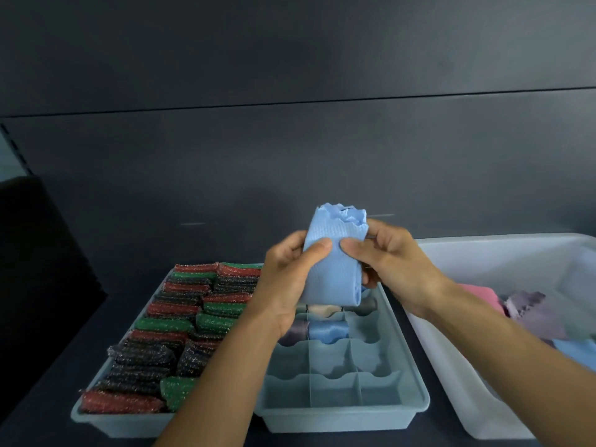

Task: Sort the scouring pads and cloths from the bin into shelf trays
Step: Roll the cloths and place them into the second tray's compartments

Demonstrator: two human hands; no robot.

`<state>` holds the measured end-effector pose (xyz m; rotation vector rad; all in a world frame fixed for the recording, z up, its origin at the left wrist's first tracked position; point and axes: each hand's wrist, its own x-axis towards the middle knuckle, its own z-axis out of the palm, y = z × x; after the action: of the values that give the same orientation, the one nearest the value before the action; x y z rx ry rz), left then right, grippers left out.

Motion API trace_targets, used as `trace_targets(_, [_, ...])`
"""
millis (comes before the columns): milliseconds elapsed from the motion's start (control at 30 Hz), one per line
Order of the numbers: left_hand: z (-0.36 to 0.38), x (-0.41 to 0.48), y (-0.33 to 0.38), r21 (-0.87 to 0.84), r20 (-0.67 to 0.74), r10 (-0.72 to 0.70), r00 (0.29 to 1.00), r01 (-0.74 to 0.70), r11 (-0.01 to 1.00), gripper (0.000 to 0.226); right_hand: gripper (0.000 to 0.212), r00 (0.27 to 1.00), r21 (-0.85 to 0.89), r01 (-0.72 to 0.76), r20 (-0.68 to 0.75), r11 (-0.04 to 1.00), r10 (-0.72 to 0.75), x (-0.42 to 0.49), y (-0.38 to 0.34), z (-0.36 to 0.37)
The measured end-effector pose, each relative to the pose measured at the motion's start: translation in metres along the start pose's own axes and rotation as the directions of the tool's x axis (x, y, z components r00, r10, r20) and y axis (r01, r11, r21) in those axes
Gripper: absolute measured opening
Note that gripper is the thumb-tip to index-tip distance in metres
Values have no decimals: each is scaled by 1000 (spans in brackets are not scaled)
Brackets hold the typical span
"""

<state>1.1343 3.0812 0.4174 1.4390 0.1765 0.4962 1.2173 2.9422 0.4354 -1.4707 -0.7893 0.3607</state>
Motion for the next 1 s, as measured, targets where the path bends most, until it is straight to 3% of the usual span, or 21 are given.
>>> trace_targets(100, [1, -1, -1, -24, 17, 49, 999, -48, 999, 9, 17, 999, 112, 38, 26, 993, -42, -3, 3, 0])
trace_targets(167, [1, -3, 0, -29, 21, 32, 999, -31, 999, 22, 29, 997, 99, 70, 4, 993, -71, -5, 3, 1])
trace_targets(300, [-5, -6, 4, -98, 83, -145, 986, 153, 983, 25, 55, 969, -242, 240, -6, 940, -249, -7, 4, 0])
trace_targets(367, [-8, -7, 7, -14, 146, -239, 960, 243, 970, 45, 52, 941, -396, 327, 50, 858, -336, -7, 6, -2])
trace_targets(433, [-8, -8, 7, 91, 168, -234, 957, 222, 971, 35, 50, 925, -423, 369, 81, 827, -371, -10, 8, -2])
trace_targets(500, [-8, -8, 5, 89, 132, -169, 977, 158, 983, 20, 47, 951, -297, 301, 26, 906, -308, -12, 8, -3])
trace_targets(600, [-8, -9, 1, 80, 49, -18, 999, 14, 997, 14, 27, 995, -36, 80, -56, 996, -82, -14, 5, -6])
trace_targets(667, [-3, -12, 0, 126, 41, 81, 996, -86, 988, 14, 29, 1000, -59, -15, -7, 998, 15, -16, 5, -8])
trace_targets(733, [1, -15, 0, 136, 70, 136, 988, -144, 980, 14, 17, 1000, -68, 9, 11, 998, -8, -14, 6, -5])
trace_targets(867, [-1, -13, -2, 19, 158, 125, 980, -129, 991, 18, 22, 999, 224, -46, 35, 974, 39, -13, 7, -10])
trace_targets(933, [-3, -10, -4, -110, 223, 78, 972, -54, 992, 14, 24, 994, 366, -97, 89, 926, 69, -14, 5, -14])
trace_targets(1000, [-5, -5, -6, -184, 288, 24, 957, 31, 983, 17, 25, 990, 397, -121, 112, 910, 83, -15, 4, -15])
